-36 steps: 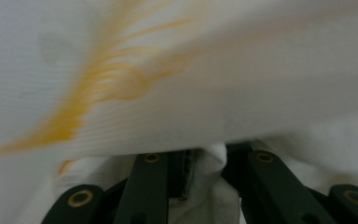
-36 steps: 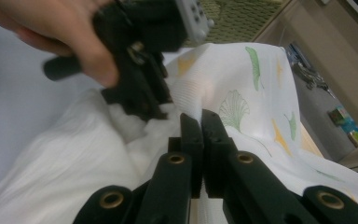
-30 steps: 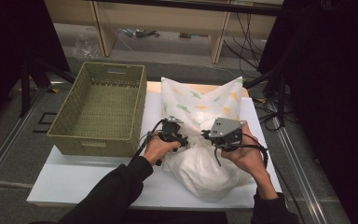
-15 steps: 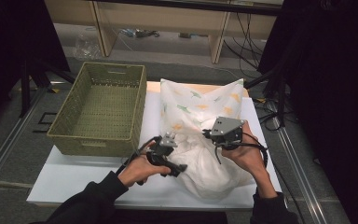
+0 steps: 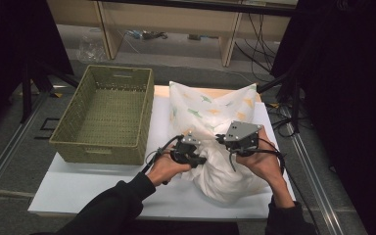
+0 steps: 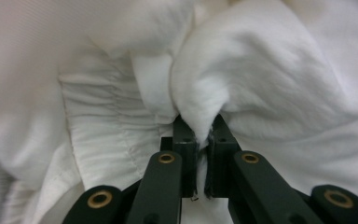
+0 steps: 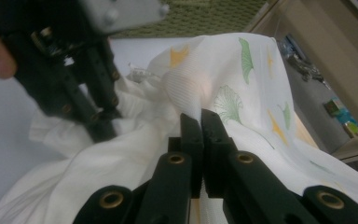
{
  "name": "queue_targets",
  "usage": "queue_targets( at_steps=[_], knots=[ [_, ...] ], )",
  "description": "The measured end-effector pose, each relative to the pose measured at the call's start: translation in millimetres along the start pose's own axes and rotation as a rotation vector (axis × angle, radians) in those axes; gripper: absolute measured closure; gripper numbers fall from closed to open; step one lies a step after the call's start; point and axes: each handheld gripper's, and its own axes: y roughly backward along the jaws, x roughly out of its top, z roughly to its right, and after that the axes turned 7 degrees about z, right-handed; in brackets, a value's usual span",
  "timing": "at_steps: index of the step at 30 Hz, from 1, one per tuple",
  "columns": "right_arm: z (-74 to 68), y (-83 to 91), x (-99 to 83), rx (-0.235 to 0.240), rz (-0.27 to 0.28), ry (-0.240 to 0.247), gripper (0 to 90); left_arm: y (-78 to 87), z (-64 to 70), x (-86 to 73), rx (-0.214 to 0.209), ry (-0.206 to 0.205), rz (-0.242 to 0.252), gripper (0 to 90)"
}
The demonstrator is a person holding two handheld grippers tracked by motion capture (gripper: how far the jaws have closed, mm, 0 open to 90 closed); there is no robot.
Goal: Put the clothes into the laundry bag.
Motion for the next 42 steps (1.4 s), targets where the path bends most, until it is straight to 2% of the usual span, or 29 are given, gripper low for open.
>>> queue_targets(
  at_steps=[1, 5, 6, 8, 9, 10, 11, 12, 13, 14, 15, 17, 18, 21, 23, 24, 26, 28, 30, 31, 33, 34, 35, 36, 38, 39, 40, 41, 42],
  knots=[
    [-0.7, 2.9, 1.0, -0.017, 0.0, -0.013, 90.0, 1.1, -2.0, 4.9, 0.007, 0.013, 0.015, 84.5],
    [-0.2, 10.9, 5.8, -0.02, 0.018, -0.01, 90.0, 0.3, -9.6, 17.4, 0.043, 0.05, 0.044, 84.5],
    [-0.6, 11.8, 6.7, -0.018, 0.019, -0.007, 90.0, -2.6, -12.7, 18.1, 0.057, 0.071, 0.052, 84.4],
    [-1.6, 12.5, 8.4, -0.012, 0.017, -0.001, 90.0, -13.3, -22.0, 14.4, 0.093, 0.097, 0.042, 84.1],
    [-1.8, 11.6, 8.3, -0.013, 0.013, 0.005, 90.0, -20.7, -27.7, 9.5, 0.11, 0.106, 0.019, 83.9],
    [-2.5, 10.3, 7.4, -0.012, 0.003, 0.003, 90.0, -26.9, -32.9, 3.6, 0.111, 0.141, -0.011, 83.6],
    [-2.4, 8.5, 6.0, 0.0, -0.008, 0.009, 90.0, -33.9, -36.2, -1.8, 0.111, 0.191, 0.007, 82.5],
    [-2.8, 6.2, 4.3, 0.006, -0.014, 0.0, 90.0, -36.4, -38.8, -4.8, 0.105, 0.207, 0.001, 81.3],
    [-2.9, 4.2, 2.3, 0.011, -0.015, -0.003, 90.0, -39.1, -36.9, -5.8, 0.116, 0.233, 0.029, 79.7],
    [-3.7, 3.2, 0.3, 0.013, -0.026, -0.02, 90.0, -33.8, -37.8, -4.2, 0.101, 0.183, -0.009, 77.2],
    [-3.2, 1.9, -0.9, 0.011, -0.028, -0.024, 90.0, -31.6, -34.0, -2.8, 0.113, 0.187, 0.01, 73.4],
    [-2.7, 1.1, -2.5, 0.005, -0.032, -0.027, 90.0, -18.3, -26.9, 0.7, 0.125, 0.128, -0.021, 60.1],
    [-1.8, 1.2, -2.8, 0.007, -0.031, -0.025, 90.0, -11.5, -23.0, 1.8, 0.141, 0.102, -0.021, 48.7],
    [-1.6, 1.8, -2.5, 0.002, -0.036, -0.037, 90.0, 7.0, -12.1, 3.2, 0.18, 0.037, 0.009, 33.6],
    [-1.8, 1.8, -2.4, -0.01, -0.037, -0.035, 90.0, 22.9, -2.2, 1.7, 0.156, 0.009, 0.018, 28.7],
    [-1.8, 1.8, -2.4, -0.01, -0.038, -0.034, 90.0, 27.8, 3.1, -0.2, 0.128, 0.008, 0.011, 26.0],
    [-1.4, 1.7, -2.5, -0.003, -0.04, -0.038, 90.0, 32.2, 14.7, -5.7, 0.08, -0.029, -0.02, 23.0],
    [-0.8, 1.4, -3.0, -0.004, -0.039, -0.034, 90.0, 28.0, 26.3, -13.6, 0.054, -0.051, -0.036, 19.8],
    [-0.8, 0.3, -2.9, -0.008, -0.037, -0.031, 90.0, 15.9, 32.5, -20.4, 0.021, -0.074, -0.059, 18.2],
    [-0.8, 0.0, -3.0, -0.006, -0.037, -0.029, 90.0, 8.3, 34.7, -22.9, 0.033, -0.059, -0.069, 17.7],
    [-0.4, -0.2, -3.4, 0.002, -0.035, -0.02, 90.0, -7.2, 34.0, -23.6, 0.065, -0.058, -0.062, 21.1],
    [-0.5, -0.2, -3.7, -0.002, -0.032, -0.017, 90.0, -15.2, 33.5, -22.1, 0.075, -0.031, -0.038, 23.8],
    [0.0, -0.1, -4.2, -0.006, -0.029, -0.013, 90.0, -22.5, 30.3, -18.6, 0.05, 0.001, -0.027, 30.5],
    [-0.1, 0.6, -4.4, -0.004, -0.032, -0.025, 90.0, -25.8, 25.9, -14.6, 0.049, 0.0, -0.02, 51.3],
    [0.1, 1.6, -5.6, -0.012, -0.034, -0.034, 90.0, -28.9, 19.3, -8.1, 0.026, 0.017, 0.006, 76.0],
    [0.1, 2.5, -5.8, -0.013, -0.04, -0.044, 90.0, -29.7, 16.9, -4.0, 0.019, 0.045, 0.027, 79.9],
    [0.4, 3.9, -5.8, -0.018, -0.04, -0.045, 90.0, -29.1, 14.9, 0.9, 0.014, 0.054, 0.039, 81.1],
    [2.3, 5.2, -5.6, -0.016, -0.031, -0.024, 90.0, -26.9, 13.1, 6.0, 0.02, 0.046, 0.052, 81.6],
    [2.5, 7.2, -4.3, -0.014, -0.029, -0.026, 90.0, -24.3, 11.9, 11.1, 0.024, 0.044, 0.062, 81.8]
  ],
)
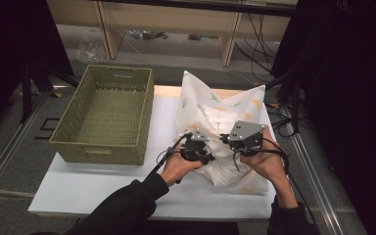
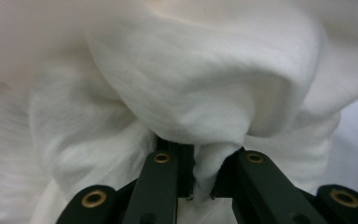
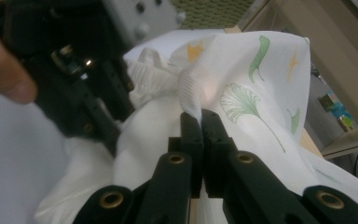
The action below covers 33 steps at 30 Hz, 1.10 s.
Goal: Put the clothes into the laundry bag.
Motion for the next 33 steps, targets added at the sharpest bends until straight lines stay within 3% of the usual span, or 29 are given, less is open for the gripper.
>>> queue_targets(
  at_steps=[5, 7, 8, 10, 12, 14, 18, 21, 23, 25, 26, 29, 30, 31, 32, 33],
  knots=[
    [-0.7, 12.2, 8.3, -0.007, 0.029, 0.018, 90.0, -0.4, -1.9, 20.6, -0.005, 0.026, 0.059, 81.8],
    [-2.3, 14.0, 10.3, 0.001, 0.021, 0.019, 90.0, -12.8, -10.0, 20.4, 0.023, 0.024, 0.053, 81.5],
    [-2.9, 13.3, 9.7, 0.001, 0.017, 0.016, 90.0, -22.5, -20.0, 16.2, 0.056, 0.016, 0.024, 81.1],
    [-2.7, 9.1, 6.4, 0.007, -0.005, 0.013, 90.0, -38.8, -30.0, 7.0, 0.064, 0.116, 0.027, 79.6],
    [-4.0, 4.6, 2.5, 0.007, -0.032, -0.019, 90.0, -44.7, -35.6, 0.5, 0.06, 0.153, 0.034, 76.9],
    [-2.9, 0.2, -2.4, 0.02, -0.032, -0.022, 90.0, -39.0, -32.7, 2.1, 0.045, 0.125, 0.03, 73.8],
    [0.6, -0.9, -6.2, 0.017, -0.034, -0.033, 90.0, -15.7, -20.7, 6.2, 0.049, 0.063, 0.006, 50.0],
    [0.5, -0.5, -6.1, 0.015, -0.031, -0.038, 90.0, 8.2, -17.4, 6.1, 0.055, 0.04, 0.024, 34.5],
    [-0.1, -1.2, -5.6, 0.019, -0.027, -0.033, 90.0, 22.8, -19.8, 3.3, 0.108, 0.001, 0.046, 27.7],
    [-0.3, -2.4, -5.1, 0.026, -0.027, -0.024, 90.0, 32.6, -27.9, -2.3, 0.179, -0.068, 0.036, 22.1],
    [-0.7, -3.0, -4.9, 0.014, -0.024, -0.021, 90.0, 33.8, -32.1, -4.5, 0.187, -0.082, 0.021, 19.6],
    [-1.9, -3.9, -4.0, 0.02, -0.033, -0.037, 90.0, 24.9, -44.9, -15.4, 0.146, 0.006, -0.025, 18.8],
    [-1.2, -4.9, -3.8, 0.024, -0.027, -0.021, 90.0, 21.0, -46.4, -17.4, 0.149, 0.013, -0.026, 18.6],
    [-1.4, -5.3, -3.8, 0.025, -0.027, -0.021, 90.0, 14.3, -48.1, -19.6, 0.152, -0.005, -0.031, 19.1],
    [-1.5, -5.8, -4.0, 0.026, -0.027, -0.021, 90.0, 7.6, -48.3, -20.6, 0.134, 0.003, -0.031, 22.6],
    [-1.1, -6.3, -4.7, 0.026, -0.026, -0.015, 90.0, 2.2, -46.8, -20.9, 0.103, 0.039, -0.022, 30.3]
  ],
)
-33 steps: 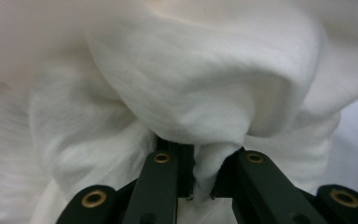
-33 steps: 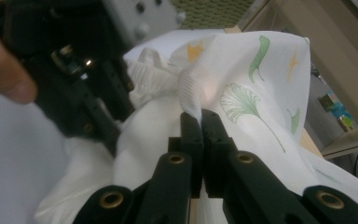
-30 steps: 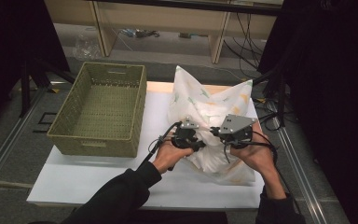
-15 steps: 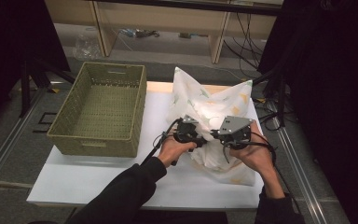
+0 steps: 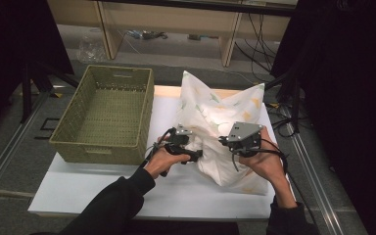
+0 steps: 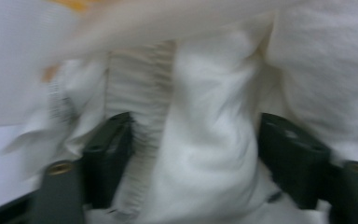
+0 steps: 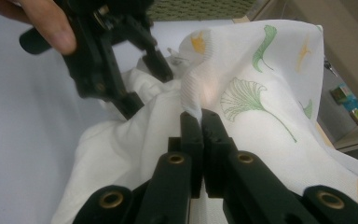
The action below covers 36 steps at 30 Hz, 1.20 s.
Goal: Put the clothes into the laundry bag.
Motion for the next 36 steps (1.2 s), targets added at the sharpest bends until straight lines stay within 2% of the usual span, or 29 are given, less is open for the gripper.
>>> queue_targets(
  at_steps=[1, 2, 3, 4, 5, 6, 8, 9, 10, 11, 14, 16, 19, 20, 21, 22, 23, 25, 27, 28, 30, 31, 33, 35, 36],
  knots=[
    [0.0, -0.3, -0.7, -0.007, 0.003, 0.001, 90.0, -3.3, 1.5, -0.1, -0.036, 0.026, 0.0, 36.4],
    [0.3, -0.2, -0.9, -0.002, -0.003, -0.007, 90.0, -6.6, 4.0, 0.2, -0.108, 0.063, -0.002, 45.4],
    [0.0, -0.3, -1.3, -0.004, -0.006, -0.017, 90.0, -9.8, 7.9, 0.5, -0.158, 0.077, 0.009, 61.6],
    [1.2, -0.7, -2.4, -0.004, -0.001, -0.003, 90.0, -13.2, 13.4, 1.4, -0.16, 0.051, 0.004, 69.2],
    [1.3, -0.8, -2.8, -0.005, 0.0, -0.005, 90.0, -17.4, 19.5, 3.0, -0.142, 0.013, 0.007, 76.4],
    [1.1, -0.7, -2.9, -0.005, -0.001, -0.005, 90.0, -20.2, 24.3, 5.6, -0.137, 0.001, 0.015, 79.9],
    [1.6, 0.7, -2.4, -0.003, -0.004, -0.002, 90.0, -24.0, 29.5, 11.9, -0.124, 0.005, 0.025, 83.5],
    [0.5, 2.0, -2.2, -0.013, -0.011, -0.027, 90.0, -23.9, 28.0, 15.9, -0.115, -0.005, 0.009, 83.8],
    [1.4, 2.6, -2.2, -0.019, -0.002, -0.011, 90.0, -25.7, 28.6, 19.2, -0.102, 0.051, 0.039, 84.2],
    [2.6, 3.7, -2.3, -0.016, 0.004, -0.003, 90.0, -26.0, 25.9, 22.4, -0.089, 0.065, 0.052, 84.4],
    [1.7, 7.3, -1.6, -0.01, 0.005, -0.022, 90.0, -31.5, 16.0, 29.0, -0.029, 0.104, 0.087, 84.7],
    [0.7, 8.2, -0.1, 0.006, 0.003, -0.012, 90.0, -37.9, 8.9, 27.5, -0.027, 0.146, 0.082, 84.5],
    [-1.4, 6.5, 0.3, 0.006, -0.01, -0.013, 90.0, -40.0, 5.6, 22.3, -0.042, 0.168, 0.061, 80.2],
    [-1.1, 5.7, -0.6, 0.011, -0.013, -0.015, 90.0, -37.1, 6.4, 21.9, -0.056, 0.172, 0.048, 74.9],
    [-0.7, 4.7, -2.1, 0.005, -0.01, -0.013, 90.0, -31.9, 8.0, 22.5, -0.084, 0.163, 0.013, 67.4],
    [0.5, 4.5, -3.3, 0.009, -0.014, -0.021, 90.0, -27.8, 10.1, 22.9, -0.079, 0.147, 0.006, 58.4],
    [1.1, 4.2, -4.0, 0.002, -0.011, -0.02, 90.0, -20.4, 12.9, 23.5, -0.063, 0.117, 0.001, 53.5],
    [2.6, 4.4, -4.8, -0.002, -0.009, -0.024, 90.0, -4.9, 18.9, 24.5, -0.038, 0.044, -0.002, 45.7],
    [2.7, 4.8, -4.7, -0.008, -0.008, -0.027, 90.0, 11.6, 24.8, 25.7, -0.01, -0.048, -0.002, 37.9],
    [2.9, 5.2, -4.5, -0.009, -0.008, -0.025, 90.0, 21.1, 28.2, 25.9, -0.019, -0.075, -0.004, 37.3],
    [3.4, 4.9, -4.3, -0.01, -0.009, -0.026, 90.0, 31.1, 32.8, 25.2, -0.053, -0.062, -0.018, 34.7],
    [3.4, 4.7, -4.3, -0.013, -0.009, -0.028, 90.0, 33.9, 37.6, 23.1, -0.068, -0.051, -0.003, 32.9],
    [3.2, 4.5, -4.5, -0.012, -0.008, -0.029, 90.0, 33.2, 43.5, 19.2, -0.081, -0.086, -0.018, 30.3],
    [3.1, 4.1, -4.1, -0.011, -0.009, -0.027, 90.0, 19.5, 43.8, 14.8, -0.064, -0.142, -0.025, 24.2],
    [2.7, 3.9, -3.8, -0.012, -0.01, -0.025, 90.0, 11.9, 44.2, 12.9, -0.06, -0.106, -0.007, 22.5]
  ],
)
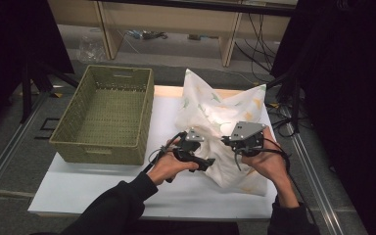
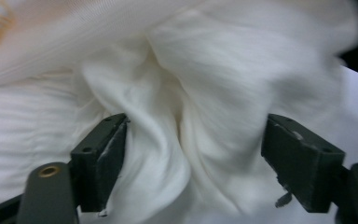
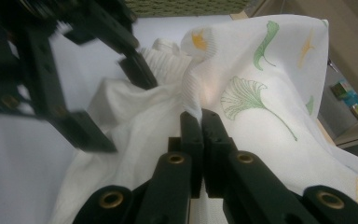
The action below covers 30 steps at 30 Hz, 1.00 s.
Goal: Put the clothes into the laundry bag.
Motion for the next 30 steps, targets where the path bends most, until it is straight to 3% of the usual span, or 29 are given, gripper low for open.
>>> queue_targets(
  at_steps=[1, 2, 3, 4, 5, 6, 7, 10, 12, 13, 16, 18, 20, 22, 24, 26, 29, 30],
  knots=[
    [0.0, 0.0, 0.1, 0.004, -0.002, 0.002, 90.0, -7.3, -3.7, -0.9, -0.009, 0.003, -0.024, 22.7],
    [0.6, -0.5, 0.2, 0.007, 0.002, 0.02, 90.0, -16.0, -6.2, -1.5, -0.022, 0.032, -0.023, 25.1],
    [0.1, -0.2, 0.2, 0.009, 0.001, 0.009, 90.0, -24.8, -7.2, -1.6, -0.023, 0.076, 0.003, 31.3],
    [0.7, -0.2, -0.6, 0.01, 0.004, 0.013, 90.0, -31.0, -10.5, -0.5, -0.014, 0.085, 0.011, 43.3],
    [1.2, -0.3, -1.4, 0.004, 0.008, 0.017, 90.0, -33.8, -16.7, 1.9, -0.014, 0.065, -0.013, 57.7],
    [1.1, 0.2, -1.8, 0.008, 0.007, 0.012, 90.0, -39.6, -17.7, 4.0, -0.007, 0.126, 0.028, 70.2],
    [1.2, 0.5, -1.5, 0.023, 0.011, 0.018, 90.0, -42.9, -19.2, 6.8, 0.007, 0.154, 0.05, 74.7],
    [-1.7, 6.4, 3.6, -0.003, 0.015, 0.016, 90.0, -44.4, -19.0, 19.6, 0.019, 0.166, 0.102, 77.3],
    [-1.2, 11.0, 6.3, 0.008, 0.012, 0.029, 90.0, -43.7, -20.4, 29.1, 0.033, 0.163, 0.151, 77.5],
    [-2.5, 14.1, 6.8, 0.001, 0.003, 0.013, 90.0, -45.9, -22.8, 30.7, 0.048, 0.165, 0.156, 77.4],
    [-2.6, 12.1, 3.1, 0.017, -0.022, 0.015, 90.0, -57.8, -29.8, 22.7, 0.086, 0.222, 0.156, 74.9],
    [-1.5, 3.9, -4.5, 0.03, -0.046, 0.003, 90.0, -64.2, -31.1, 12.9, 0.072, 0.228, 0.114, 64.1],
    [-0.4, -1.2, -10.2, 0.042, -0.05, 0.001, 90.0, -59.6, -29.9, 8.7, 0.057, 0.203, 0.102, 55.9],
    [0.5, -3.9, -14.1, 0.045, -0.063, -0.013, 90.0, -43.2, -27.7, 7.7, 0.069, 0.142, 0.073, 45.3],
    [1.8, -4.7, -16.4, 0.035, -0.068, -0.033, 90.0, -27.6, -25.2, 5.9, 0.081, 0.126, 0.074, 37.8],
    [1.7, -5.0, -16.1, 0.032, -0.066, -0.037, 90.0, -10.9, -26.2, 2.4, 0.097, 0.086, 0.061, 31.4],
    [0.3, -5.9, -13.7, 0.03, -0.064, -0.03, 90.0, -0.8, -30.9, -6.4, 0.2, 0.037, 0.057, 17.7],
    [0.1, -6.3, -12.9, 0.037, -0.066, -0.028, 90.0, -1.5, -35.0, -9.9, 0.209, 0.036, 0.069, 15.3]
  ],
)
